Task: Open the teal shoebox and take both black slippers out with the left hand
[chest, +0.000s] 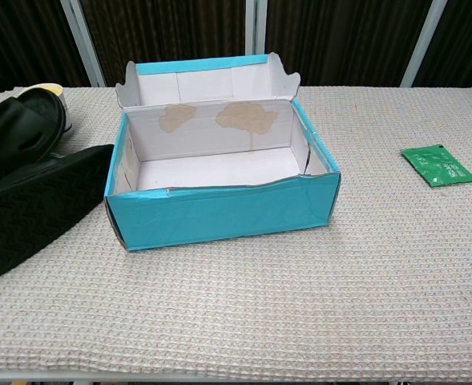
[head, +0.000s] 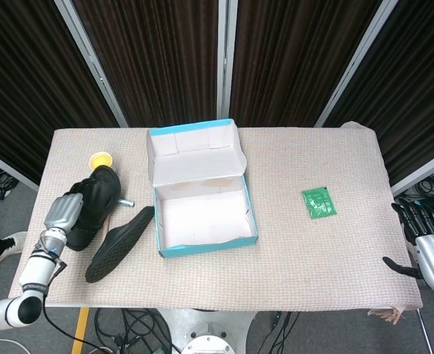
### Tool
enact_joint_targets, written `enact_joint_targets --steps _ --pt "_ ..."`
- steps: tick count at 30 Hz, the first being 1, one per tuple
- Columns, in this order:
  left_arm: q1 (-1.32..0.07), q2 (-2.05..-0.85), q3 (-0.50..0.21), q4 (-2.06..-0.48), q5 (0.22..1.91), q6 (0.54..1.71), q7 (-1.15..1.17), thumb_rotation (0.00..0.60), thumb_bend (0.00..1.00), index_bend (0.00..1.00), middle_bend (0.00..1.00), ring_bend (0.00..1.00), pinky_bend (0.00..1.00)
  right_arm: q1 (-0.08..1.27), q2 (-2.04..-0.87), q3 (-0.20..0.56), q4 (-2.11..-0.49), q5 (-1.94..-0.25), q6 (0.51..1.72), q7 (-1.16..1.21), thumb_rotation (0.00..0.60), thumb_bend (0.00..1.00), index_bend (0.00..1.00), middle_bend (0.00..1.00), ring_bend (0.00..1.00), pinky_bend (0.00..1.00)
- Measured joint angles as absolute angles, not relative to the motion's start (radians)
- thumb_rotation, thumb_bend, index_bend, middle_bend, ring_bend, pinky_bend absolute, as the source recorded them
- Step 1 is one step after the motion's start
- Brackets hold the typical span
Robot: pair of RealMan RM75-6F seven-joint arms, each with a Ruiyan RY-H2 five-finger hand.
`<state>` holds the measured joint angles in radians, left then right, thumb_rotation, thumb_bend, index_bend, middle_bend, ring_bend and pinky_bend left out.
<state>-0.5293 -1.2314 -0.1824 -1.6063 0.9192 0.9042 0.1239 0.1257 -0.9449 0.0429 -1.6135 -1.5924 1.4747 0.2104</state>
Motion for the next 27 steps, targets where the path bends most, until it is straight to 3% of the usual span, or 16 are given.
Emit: enact_joint_targets --steps 4,8,12,16,27 --pt "-0.516 -1.191 -0.187 -1.658 0.932 0.924 0.098 0.6 0.09 0.06 0.0 0.0 0.19 0.123 -0.944 0.043 -1.612 -1.592 1.478 0.211 0.6 0.01 0.04 0.02 0.0 0.0" --pt "-0.488 -1.184 -0.202 -1.671 0.955 1.021 0.082 0.6 0.09 0.07 0.01 0.0 0.19 0.121 -0.942 0.042 -1.612 -1.587 1.477 0.213 0.6 0.01 0.05 0.02 0.0 0.0" --pt "-0.443 -1.191 -0.22 -1.658 0.985 1.197 0.088 0.6 0.09 0.15 0.1 0.04 0.19 0.121 -0.941 0.043 -1.607 -1.577 1.469 0.225 0.6 0.03 0.07 0.05 0.0 0.0" --pt "-0.373 -1.195 -0.214 -1.606 1.047 1.372 0.099 0.6 0.09 0.17 0.11 0.05 0.19 0.125 -0.943 0.042 -1.594 -1.573 1.455 0.266 0.6 0.05 0.11 0.06 0.0 0.0" --pt "-0.15 -1.132 -0.031 -1.626 1.242 1.554 0.175 0.6 0.09 0.18 0.11 0.05 0.17 0.138 -1.036 0.033 -1.506 -1.623 1.473 0.356 0.6 0.04 0.11 0.06 0.0 0.0"
